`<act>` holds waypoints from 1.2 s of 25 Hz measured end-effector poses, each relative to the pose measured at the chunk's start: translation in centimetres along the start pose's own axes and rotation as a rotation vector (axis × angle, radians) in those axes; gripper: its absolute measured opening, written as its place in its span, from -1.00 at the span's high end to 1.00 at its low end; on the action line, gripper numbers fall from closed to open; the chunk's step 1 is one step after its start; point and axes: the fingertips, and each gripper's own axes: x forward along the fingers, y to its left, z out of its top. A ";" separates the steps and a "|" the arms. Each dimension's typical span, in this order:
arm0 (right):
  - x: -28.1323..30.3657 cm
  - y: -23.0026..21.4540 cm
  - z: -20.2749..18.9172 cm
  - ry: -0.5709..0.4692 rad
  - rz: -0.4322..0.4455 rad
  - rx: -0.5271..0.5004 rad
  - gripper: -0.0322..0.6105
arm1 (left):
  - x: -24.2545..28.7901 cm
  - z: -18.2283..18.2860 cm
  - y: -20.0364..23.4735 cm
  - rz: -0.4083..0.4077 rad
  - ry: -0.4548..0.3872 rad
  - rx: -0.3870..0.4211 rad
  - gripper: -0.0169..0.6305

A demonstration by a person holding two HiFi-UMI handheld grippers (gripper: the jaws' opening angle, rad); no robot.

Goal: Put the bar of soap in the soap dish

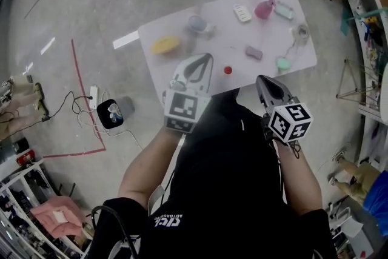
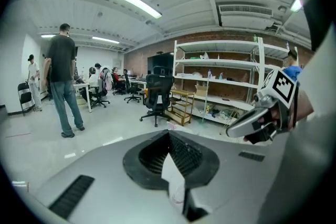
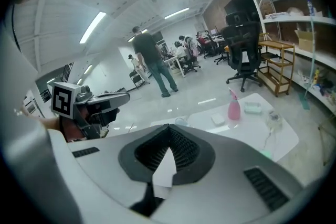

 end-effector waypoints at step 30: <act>-6.9 0.2 7.7 -0.112 0.074 -0.108 0.86 | -5.1 9.0 -0.4 0.187 -0.075 -0.177 0.91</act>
